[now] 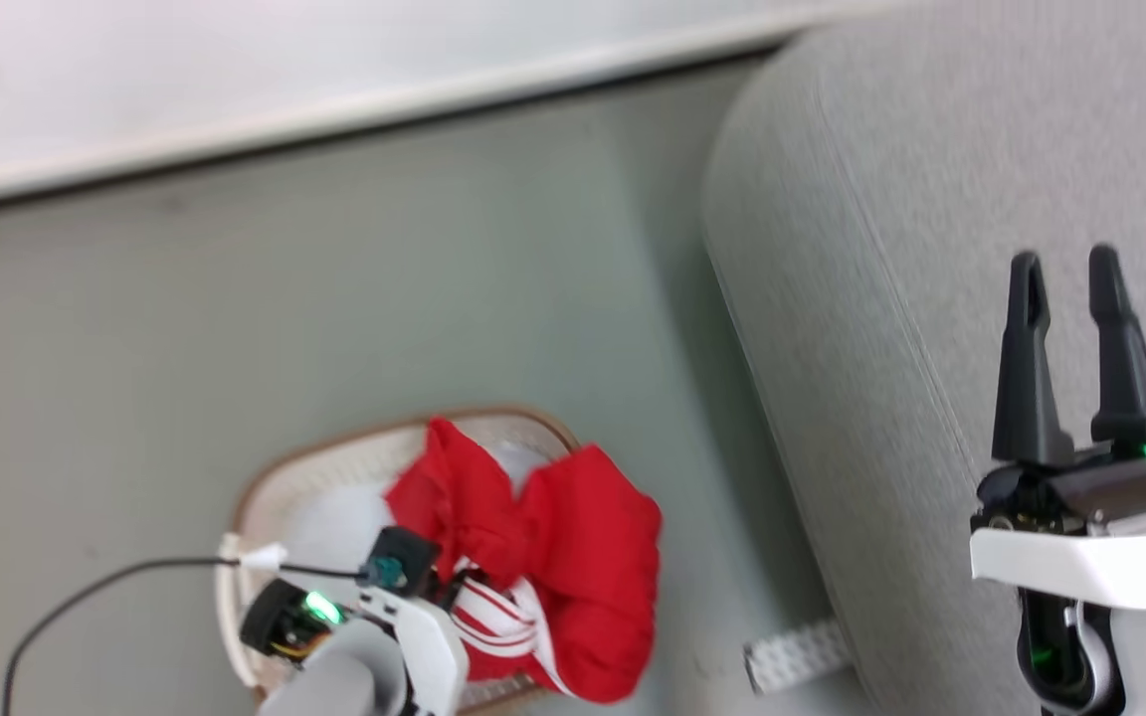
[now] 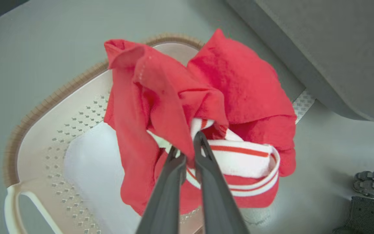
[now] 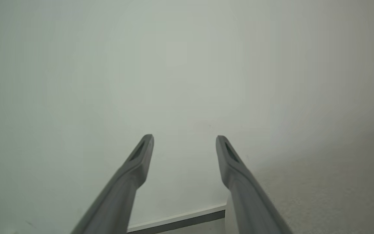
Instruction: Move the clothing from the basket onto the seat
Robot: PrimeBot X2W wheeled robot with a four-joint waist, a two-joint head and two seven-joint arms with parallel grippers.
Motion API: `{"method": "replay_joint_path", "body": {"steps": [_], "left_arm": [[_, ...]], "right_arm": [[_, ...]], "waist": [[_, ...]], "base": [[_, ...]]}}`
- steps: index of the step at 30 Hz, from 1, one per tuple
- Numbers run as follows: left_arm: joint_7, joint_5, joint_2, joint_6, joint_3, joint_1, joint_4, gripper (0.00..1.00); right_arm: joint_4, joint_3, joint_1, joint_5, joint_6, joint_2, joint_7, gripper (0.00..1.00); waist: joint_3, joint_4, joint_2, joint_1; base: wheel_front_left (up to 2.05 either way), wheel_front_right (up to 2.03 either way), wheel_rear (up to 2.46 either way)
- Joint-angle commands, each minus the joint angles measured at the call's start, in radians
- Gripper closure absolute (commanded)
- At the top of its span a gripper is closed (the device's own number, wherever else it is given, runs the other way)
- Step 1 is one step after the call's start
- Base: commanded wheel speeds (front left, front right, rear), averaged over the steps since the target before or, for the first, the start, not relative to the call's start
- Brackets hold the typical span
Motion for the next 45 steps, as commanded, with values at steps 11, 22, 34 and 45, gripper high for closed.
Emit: {"method": "replay_joint_path", "body": {"steps": [11,22,34,45], "left_arm": [[-0.023,-0.151,-0.006,0.002,-0.03,0.099,-0.166,1.0],[-0.022,-0.209,0.036,0.002,0.028,0.143,-0.444,1.0],[-0.022,-0.299,0.064,0.008,0.095,0.094,-0.702,1.0],[0.046,-0.306,0.092,0.065,0.096,0.127,-0.938,1.0]], "right_arm": [[0.039,0.004,0.106,-0.027,-0.002,-0.012,0.001,0.0],[0.063,0.039,0.189,-0.017,-0.002,-0.03,0.001,0.0],[0.086,0.106,0.205,-0.016,-0.002,-0.02,0.001,0.0],[0.152,0.197,0.18,-0.018,-0.002,-0.048,0.001,0.0]], "waist": [[-0.294,0.184,-0.0001,0.0001],[-0.391,0.266,-0.0001,0.0001],[-0.407,0.281,-0.0001,0.0001],[-0.409,0.259,-0.0001,0.0001]], "base": [[0.0,0.0,0.0],[0.0,0.0,0.0],[0.0,0.0,0.0],[0.0,0.0,0.0]]}}
